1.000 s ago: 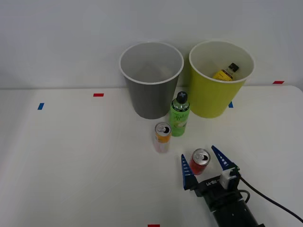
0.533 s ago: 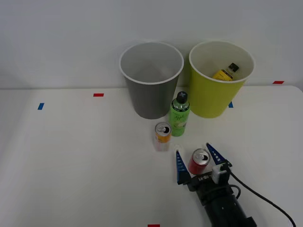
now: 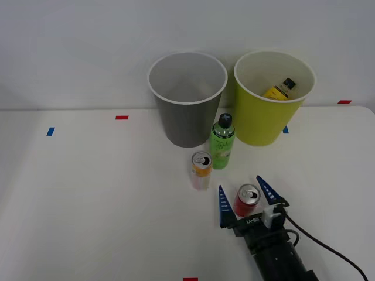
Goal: Put cans in the gray bin, plastic bottles in the light green bin
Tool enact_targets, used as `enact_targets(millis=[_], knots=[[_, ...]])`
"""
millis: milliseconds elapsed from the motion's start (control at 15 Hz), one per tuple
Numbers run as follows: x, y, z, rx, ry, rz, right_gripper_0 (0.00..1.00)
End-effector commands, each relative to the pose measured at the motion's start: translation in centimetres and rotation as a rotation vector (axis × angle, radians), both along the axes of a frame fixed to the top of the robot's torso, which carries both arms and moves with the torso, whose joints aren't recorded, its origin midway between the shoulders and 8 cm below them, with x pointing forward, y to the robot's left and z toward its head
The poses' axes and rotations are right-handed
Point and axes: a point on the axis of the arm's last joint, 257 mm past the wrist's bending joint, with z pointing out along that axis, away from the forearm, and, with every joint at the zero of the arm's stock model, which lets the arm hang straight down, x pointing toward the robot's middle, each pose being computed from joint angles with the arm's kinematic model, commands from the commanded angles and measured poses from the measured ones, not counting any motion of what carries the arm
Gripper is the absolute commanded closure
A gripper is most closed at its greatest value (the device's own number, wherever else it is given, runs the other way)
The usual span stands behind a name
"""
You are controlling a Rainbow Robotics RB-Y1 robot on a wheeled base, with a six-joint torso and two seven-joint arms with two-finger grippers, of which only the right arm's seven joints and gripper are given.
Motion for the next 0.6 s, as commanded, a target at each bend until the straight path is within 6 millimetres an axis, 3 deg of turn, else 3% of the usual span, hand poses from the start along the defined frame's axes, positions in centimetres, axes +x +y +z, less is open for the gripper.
enact_targets(millis=[67,600], knots=[[-1.65,-1.11,-0.4,0.004,-0.003,-0.002,0.0],[-2.32,-0.63,-0.08,-0.062,-0.035,0.02,0.0]])
